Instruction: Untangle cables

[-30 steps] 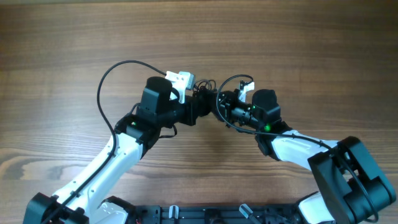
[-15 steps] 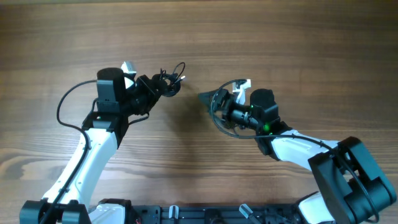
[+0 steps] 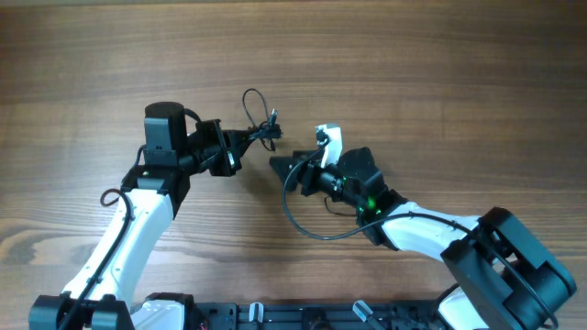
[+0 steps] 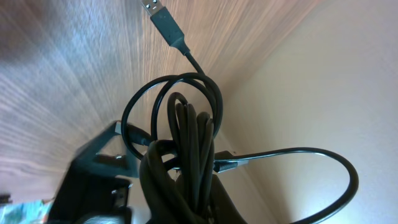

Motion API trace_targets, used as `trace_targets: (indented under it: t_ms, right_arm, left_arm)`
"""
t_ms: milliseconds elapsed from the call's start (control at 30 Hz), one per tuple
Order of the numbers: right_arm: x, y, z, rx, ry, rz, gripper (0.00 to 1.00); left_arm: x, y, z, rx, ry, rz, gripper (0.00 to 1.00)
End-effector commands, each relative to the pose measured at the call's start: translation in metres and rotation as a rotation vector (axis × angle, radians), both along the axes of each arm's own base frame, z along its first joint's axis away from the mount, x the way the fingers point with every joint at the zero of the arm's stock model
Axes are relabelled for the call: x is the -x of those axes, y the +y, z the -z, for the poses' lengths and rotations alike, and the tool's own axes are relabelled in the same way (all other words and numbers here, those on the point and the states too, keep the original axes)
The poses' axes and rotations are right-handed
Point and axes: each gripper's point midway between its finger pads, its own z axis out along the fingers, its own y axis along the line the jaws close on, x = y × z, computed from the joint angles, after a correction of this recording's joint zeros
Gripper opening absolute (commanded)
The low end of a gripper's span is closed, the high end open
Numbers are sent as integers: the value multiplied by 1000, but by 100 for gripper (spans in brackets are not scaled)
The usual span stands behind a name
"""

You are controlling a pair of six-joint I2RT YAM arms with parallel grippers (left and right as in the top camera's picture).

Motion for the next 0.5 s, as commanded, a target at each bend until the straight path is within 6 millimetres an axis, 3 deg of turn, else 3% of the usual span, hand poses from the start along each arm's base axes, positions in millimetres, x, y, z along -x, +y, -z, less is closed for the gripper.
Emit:
trace_targets:
  t_ms: [0, 100, 267, 300, 333, 400, 467]
  right_arm:
    - [-19, -8, -16, -5, -95, 103, 75]
    - [-23, -8, -24, -25, -121, 119, 54]
    - [-14, 0, -24, -39, -109, 49, 45]
    - [-14, 0, -24, -39, -111, 49, 35]
    - [-14, 0, -24, -38, -110, 49, 5]
    - [-4, 7, -22, -46, -90, -17, 5]
    - [20, 17, -7, -36, -4, -151, 4]
  left_arm:
    - [8, -13, -16, 81, 4, 60, 4]
    - [15, -27, -17, 103, 37, 82, 4]
    - [14, -49, -33, 159, 4, 109, 4]
    - [13, -51, -36, 169, -2, 110, 4]
    - [13, -53, -37, 172, -3, 111, 4]
    - [10, -48, -37, 170, -4, 94, 4]
    - [-2, -29, -40, 172, -29, 40, 4]
